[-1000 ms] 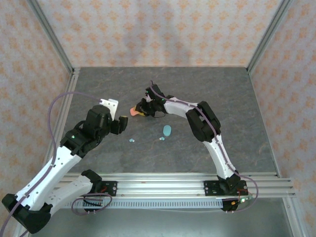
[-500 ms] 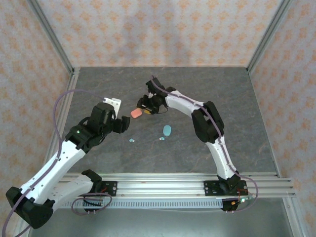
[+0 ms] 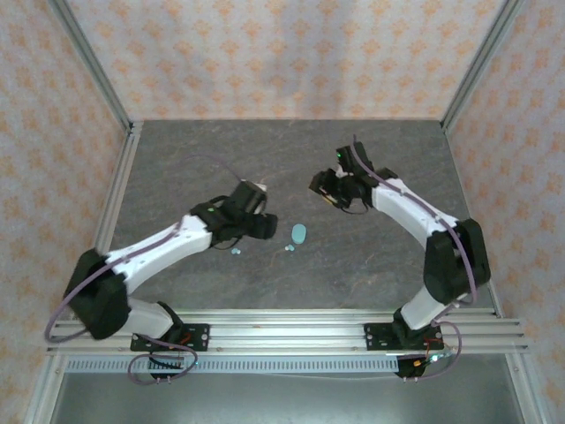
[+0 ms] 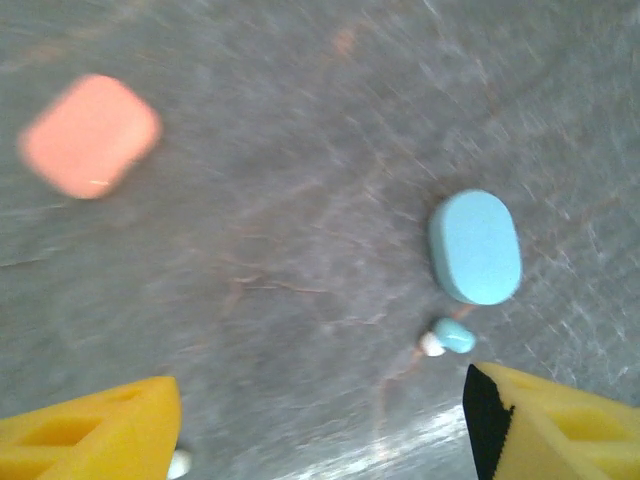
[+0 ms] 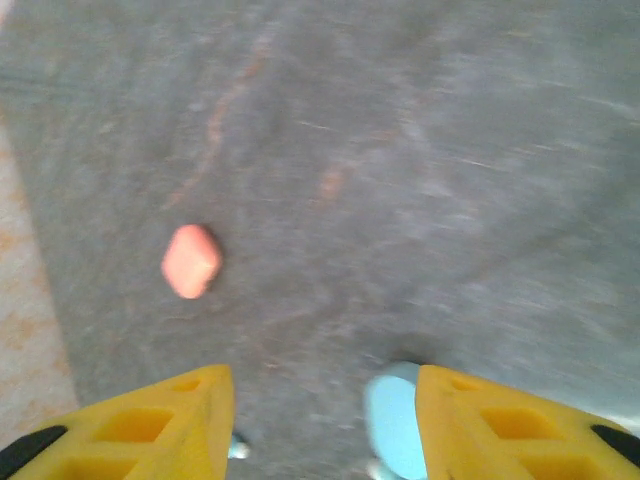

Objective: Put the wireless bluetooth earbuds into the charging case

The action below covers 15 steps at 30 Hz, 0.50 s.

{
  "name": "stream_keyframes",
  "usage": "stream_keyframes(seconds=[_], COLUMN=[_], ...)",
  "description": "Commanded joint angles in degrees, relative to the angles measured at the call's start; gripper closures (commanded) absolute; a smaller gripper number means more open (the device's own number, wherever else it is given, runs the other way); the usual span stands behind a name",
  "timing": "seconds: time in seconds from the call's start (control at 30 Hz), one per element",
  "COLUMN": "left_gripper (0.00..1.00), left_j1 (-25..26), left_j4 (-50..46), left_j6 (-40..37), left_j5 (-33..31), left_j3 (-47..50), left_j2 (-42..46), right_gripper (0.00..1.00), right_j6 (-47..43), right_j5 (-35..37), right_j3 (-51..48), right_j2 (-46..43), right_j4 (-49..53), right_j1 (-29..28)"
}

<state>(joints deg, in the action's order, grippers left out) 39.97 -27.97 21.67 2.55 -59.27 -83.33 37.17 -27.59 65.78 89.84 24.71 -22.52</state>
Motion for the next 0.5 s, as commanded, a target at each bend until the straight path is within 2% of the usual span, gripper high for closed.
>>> stream_keyframes(seconds=[0.0, 0.23, 0.47], left_gripper=[0.25, 0.24, 0.24], left_j1=[3.9, 8.1, 8.6], left_j4=[2.9, 0.4, -1.0], left_j6=[3.2, 2.6, 1.8], left_j5=[-0.8, -0.4, -1.1], left_j3=[-5.3, -15.0, -17.9], left_j2=[-6.9, -21.1, -27.5], right_gripper=[0.48, 0.46, 0.44], right_j6=[-1.4, -3.2, -4.7], right_j5=[1.4, 0.5, -1.2], right_j3=[-6.3, -14.7, -16.8], right_j2=[-5.9, -14.3, -15.6], right_j4=[0.3, 1.2, 1.0], right_j1=[2.2, 7.6, 9.6])
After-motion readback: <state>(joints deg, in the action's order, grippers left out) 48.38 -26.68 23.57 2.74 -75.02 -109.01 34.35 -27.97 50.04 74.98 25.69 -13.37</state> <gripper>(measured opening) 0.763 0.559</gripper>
